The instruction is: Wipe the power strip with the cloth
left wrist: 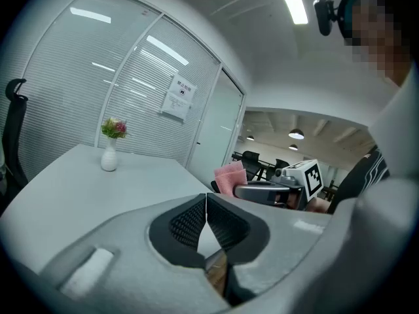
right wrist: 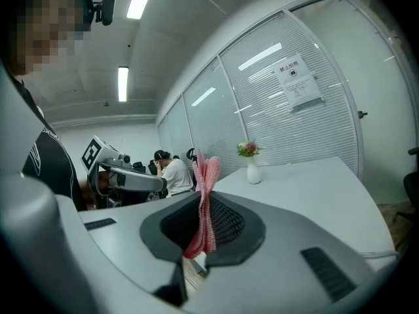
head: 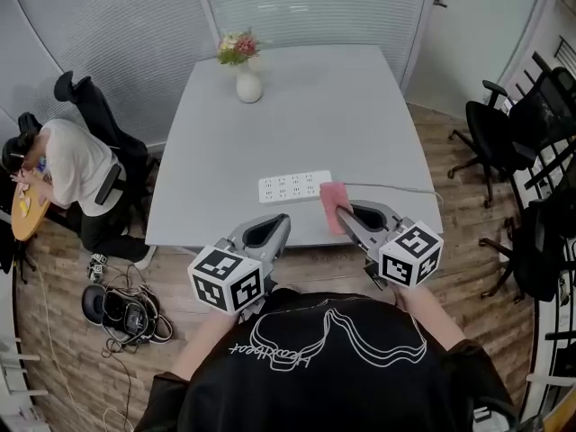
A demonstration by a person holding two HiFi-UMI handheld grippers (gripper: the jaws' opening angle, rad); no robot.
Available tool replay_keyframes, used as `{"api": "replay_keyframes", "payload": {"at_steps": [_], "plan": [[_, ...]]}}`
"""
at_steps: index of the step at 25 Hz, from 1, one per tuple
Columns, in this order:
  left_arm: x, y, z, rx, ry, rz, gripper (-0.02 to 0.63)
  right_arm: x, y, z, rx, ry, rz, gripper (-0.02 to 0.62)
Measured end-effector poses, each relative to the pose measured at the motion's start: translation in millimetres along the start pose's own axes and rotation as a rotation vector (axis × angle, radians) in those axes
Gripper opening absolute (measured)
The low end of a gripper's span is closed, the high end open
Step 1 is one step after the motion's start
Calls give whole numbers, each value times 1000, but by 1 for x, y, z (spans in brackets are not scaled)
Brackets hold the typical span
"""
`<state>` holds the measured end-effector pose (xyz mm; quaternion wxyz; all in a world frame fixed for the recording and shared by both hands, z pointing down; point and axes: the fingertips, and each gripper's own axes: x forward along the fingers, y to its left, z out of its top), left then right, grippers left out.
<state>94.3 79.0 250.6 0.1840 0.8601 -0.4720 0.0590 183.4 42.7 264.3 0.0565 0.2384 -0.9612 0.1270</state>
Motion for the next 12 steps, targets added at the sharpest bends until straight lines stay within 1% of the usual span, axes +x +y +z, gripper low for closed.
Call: {"api": "replay_keyframes", "payload": {"at_steps": [12], "plan": [[-4,-6,0,1,-8,20,15,-2,6,0,7,-3,34,34]]}}
